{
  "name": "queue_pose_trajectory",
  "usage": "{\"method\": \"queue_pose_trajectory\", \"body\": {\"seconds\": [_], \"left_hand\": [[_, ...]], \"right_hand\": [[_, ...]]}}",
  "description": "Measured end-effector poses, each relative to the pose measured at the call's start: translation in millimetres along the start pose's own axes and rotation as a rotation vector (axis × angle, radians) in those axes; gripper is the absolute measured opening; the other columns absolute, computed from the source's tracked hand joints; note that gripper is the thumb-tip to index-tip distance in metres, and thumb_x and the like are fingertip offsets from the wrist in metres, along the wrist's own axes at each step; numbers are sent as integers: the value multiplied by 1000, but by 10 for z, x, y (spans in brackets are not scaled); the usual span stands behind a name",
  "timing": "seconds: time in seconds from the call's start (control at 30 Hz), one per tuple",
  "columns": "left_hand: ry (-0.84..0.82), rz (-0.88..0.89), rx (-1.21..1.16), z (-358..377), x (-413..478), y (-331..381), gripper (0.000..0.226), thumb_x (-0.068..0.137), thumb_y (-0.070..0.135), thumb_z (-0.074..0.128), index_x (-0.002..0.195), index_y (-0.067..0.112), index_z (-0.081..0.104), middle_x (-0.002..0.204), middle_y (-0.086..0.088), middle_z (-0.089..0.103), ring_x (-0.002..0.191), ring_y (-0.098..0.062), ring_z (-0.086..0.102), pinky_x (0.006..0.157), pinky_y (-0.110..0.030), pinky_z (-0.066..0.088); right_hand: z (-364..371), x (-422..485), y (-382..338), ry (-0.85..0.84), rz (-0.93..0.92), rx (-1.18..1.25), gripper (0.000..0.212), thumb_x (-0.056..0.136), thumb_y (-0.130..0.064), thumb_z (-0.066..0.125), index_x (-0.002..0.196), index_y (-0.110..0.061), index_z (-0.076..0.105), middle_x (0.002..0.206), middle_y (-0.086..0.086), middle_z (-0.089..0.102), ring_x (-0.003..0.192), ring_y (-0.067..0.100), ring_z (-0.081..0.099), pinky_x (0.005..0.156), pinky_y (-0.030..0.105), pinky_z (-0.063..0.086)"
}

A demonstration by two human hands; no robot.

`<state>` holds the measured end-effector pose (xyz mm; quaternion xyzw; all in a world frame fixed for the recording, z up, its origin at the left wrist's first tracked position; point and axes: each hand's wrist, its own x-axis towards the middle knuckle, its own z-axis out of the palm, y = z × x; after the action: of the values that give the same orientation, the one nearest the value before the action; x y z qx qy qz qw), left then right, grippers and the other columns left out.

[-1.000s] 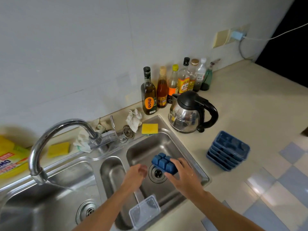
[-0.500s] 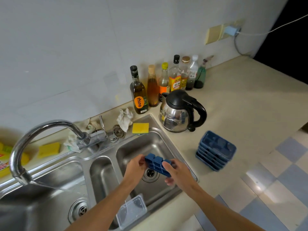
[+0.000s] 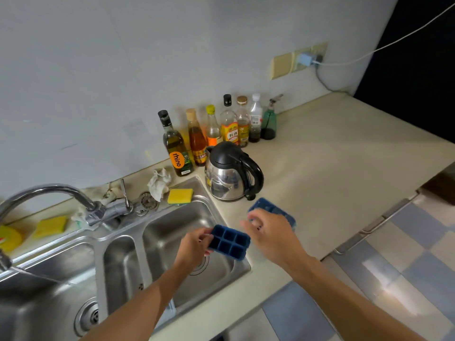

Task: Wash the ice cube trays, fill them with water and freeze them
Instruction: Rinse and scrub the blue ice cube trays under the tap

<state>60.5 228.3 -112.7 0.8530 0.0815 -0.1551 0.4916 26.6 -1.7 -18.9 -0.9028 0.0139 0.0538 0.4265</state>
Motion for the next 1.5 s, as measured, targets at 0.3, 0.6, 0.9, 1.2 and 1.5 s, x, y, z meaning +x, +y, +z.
{"method": "queue_pose_trajectory", "body": {"seconds": [0.3, 0.6, 0.9, 1.2, 1.5], "left_hand": [[-200, -121, 110, 765, -127, 97, 26, 97, 4, 58, 95, 24, 74, 84, 0, 75, 61, -5, 67, 54, -14, 48], [-89, -310, -248, 885, -289, 203, 20, 95, 0, 45, 99, -6, 63, 78, -13, 63, 60, -20, 55, 49, -26, 46], [124, -210, -196, 290, -526, 7, 20, 101, 17, 54, 87, 13, 68, 82, -7, 68, 64, -16, 64, 61, -37, 54], [181, -173, -718, -641, -778, -283, 64, 98, 69, 31, 112, 24, 74, 109, -10, 76, 99, -32, 73, 84, -46, 59], [242, -317, -1075, -1943, -847, -1212, 81, 89, 79, 26, 122, 19, 70, 119, -23, 71, 103, -31, 70, 79, -40, 54]], "right_hand": [[-448, 98, 379, -35, -131, -383, 54, 98, -49, 59, 139, -16, 50, 137, 2, 50, 123, 23, 46, 100, 37, 45], [-306, 150, 590, -83, -153, -463, 59, 95, -44, 62, 144, -21, 37, 135, 5, 47, 116, 24, 49, 98, 36, 44], [46, 261, 55, -33, -307, -215, 55, 88, -38, 73, 136, -23, 51, 131, 0, 52, 117, 18, 50, 95, 32, 45], [1114, 104, -788, -222, -348, -92, 61, 82, -50, 75, 135, -29, 55, 117, -13, 54, 101, 3, 52, 77, 9, 37], [2742, 12, -1917, -365, -272, -171, 60, 79, -62, 64, 130, -30, 58, 113, -6, 63, 95, 10, 58, 75, 21, 43]]}}
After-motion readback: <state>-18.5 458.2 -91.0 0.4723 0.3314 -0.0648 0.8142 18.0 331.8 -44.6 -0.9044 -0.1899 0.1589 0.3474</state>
